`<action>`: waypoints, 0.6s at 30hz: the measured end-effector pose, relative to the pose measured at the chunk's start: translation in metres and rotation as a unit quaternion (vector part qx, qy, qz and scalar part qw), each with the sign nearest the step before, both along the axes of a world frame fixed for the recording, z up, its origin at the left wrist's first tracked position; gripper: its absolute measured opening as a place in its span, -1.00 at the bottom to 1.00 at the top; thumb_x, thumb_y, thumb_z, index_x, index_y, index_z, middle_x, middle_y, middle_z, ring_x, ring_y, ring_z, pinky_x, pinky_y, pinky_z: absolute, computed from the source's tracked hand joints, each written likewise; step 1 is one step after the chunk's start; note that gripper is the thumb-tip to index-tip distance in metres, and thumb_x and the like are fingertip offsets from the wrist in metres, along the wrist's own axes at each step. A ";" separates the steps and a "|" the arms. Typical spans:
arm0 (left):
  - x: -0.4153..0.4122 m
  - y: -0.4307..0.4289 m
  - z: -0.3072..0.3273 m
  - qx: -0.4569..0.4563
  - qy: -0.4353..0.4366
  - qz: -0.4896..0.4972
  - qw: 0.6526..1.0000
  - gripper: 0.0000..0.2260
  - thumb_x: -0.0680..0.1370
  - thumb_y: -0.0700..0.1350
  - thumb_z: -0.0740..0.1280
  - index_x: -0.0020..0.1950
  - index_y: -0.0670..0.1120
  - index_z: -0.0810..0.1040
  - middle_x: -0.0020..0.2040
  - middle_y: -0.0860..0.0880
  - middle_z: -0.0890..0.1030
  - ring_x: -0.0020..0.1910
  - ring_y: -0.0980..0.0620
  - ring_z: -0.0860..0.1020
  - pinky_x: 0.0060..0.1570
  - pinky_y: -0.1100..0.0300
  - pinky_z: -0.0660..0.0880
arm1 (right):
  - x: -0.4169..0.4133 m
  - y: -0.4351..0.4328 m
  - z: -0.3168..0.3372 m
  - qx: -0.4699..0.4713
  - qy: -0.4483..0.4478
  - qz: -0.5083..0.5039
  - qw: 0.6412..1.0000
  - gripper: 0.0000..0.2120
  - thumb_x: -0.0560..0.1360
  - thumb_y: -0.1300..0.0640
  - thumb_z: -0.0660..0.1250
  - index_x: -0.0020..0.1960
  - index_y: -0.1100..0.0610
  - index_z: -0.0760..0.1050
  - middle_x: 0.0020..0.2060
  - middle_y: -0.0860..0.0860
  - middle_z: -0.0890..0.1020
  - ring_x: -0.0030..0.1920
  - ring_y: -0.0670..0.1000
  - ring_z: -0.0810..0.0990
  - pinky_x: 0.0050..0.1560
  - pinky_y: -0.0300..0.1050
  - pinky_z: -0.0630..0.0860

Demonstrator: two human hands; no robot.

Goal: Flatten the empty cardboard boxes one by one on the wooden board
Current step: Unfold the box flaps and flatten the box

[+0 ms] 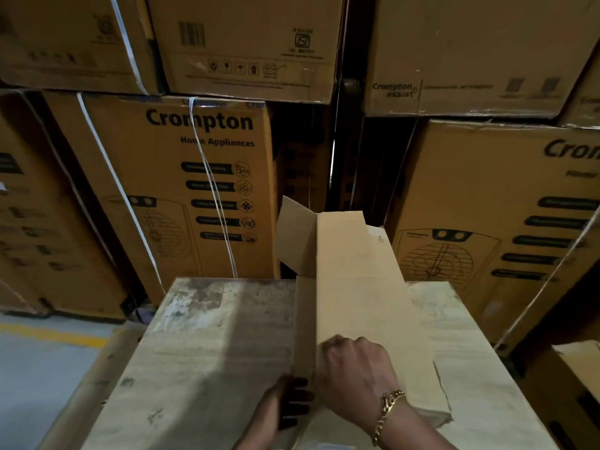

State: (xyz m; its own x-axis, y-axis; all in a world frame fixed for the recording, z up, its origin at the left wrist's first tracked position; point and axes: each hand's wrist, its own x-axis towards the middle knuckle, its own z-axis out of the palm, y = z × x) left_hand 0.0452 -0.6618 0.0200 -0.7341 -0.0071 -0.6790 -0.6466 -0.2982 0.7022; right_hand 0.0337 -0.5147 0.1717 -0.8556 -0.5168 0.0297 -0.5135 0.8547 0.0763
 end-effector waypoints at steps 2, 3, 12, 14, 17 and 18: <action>-0.013 0.007 0.027 0.048 0.024 0.051 0.997 -0.46 0.57 0.25 0.14 -0.22 -0.13 0.69 -0.31 -0.13 0.65 -0.34 -0.05 0.59 -0.24 0.14 0.40 | 0.003 -0.010 0.000 -0.005 0.011 0.008 1.000 -0.65 0.45 -0.06 0.10 -0.13 0.09 0.59 -0.21 0.08 0.67 -0.20 0.18 0.67 -0.35 -0.09 0.38; -0.017 0.013 0.040 0.056 0.051 0.054 0.996 -0.47 0.57 0.20 0.16 -0.33 -0.14 0.68 -0.36 -0.14 0.63 -0.40 -0.03 0.59 -0.29 0.14 0.41 | 0.004 -0.013 0.001 -0.011 0.019 0.016 1.000 -0.62 0.42 -0.08 0.05 -0.17 0.09 0.59 -0.24 0.08 0.67 -0.24 0.18 0.67 -0.37 -0.08 0.41; -0.023 0.022 0.051 -0.045 0.145 0.083 0.985 -0.33 0.21 0.16 0.55 0.19 -0.19 0.61 0.04 -0.10 0.72 0.06 -0.10 0.67 0.22 -0.05 0.54 | -0.023 0.094 -0.032 -0.432 0.001 -0.234 0.871 -0.53 0.50 -0.12 0.39 0.38 -0.17 0.38 0.32 -0.22 0.46 0.20 -0.09 0.53 0.12 -0.05 0.54; -0.024 0.027 0.054 -0.108 0.155 0.074 0.979 -0.28 0.18 0.35 0.48 0.18 -0.08 0.62 0.04 0.01 0.71 0.06 -0.01 0.66 0.22 -0.05 0.54 | -0.020 0.118 -0.058 -0.518 -0.151 -0.325 0.776 -0.38 0.48 -0.14 0.44 0.45 -0.08 0.30 0.36 -0.14 0.42 0.30 0.02 0.48 0.25 0.03 0.47; -0.034 0.048 0.070 -0.218 0.191 0.069 0.955 -0.30 0.19 0.52 0.35 0.00 -0.03 0.66 -0.10 0.05 0.72 -0.08 0.05 0.67 0.04 -0.03 0.60 | -0.012 0.166 -0.134 -0.605 -0.299 -0.321 0.664 -0.11 0.25 -0.42 0.47 0.43 0.01 0.35 0.33 -0.01 0.54 0.27 0.09 0.53 0.36 0.16 0.40; -0.036 0.058 0.075 -0.235 0.217 0.060 0.945 -0.30 0.21 0.53 0.33 -0.04 -0.04 0.66 -0.15 0.04 0.72 -0.13 0.06 0.68 -0.02 -0.03 0.61 | -0.010 0.179 -0.146 -0.634 -0.293 -0.315 0.643 0.02 0.14 -0.48 0.49 0.44 0.03 0.36 0.30 0.05 0.57 0.25 0.13 0.55 0.36 0.22 0.40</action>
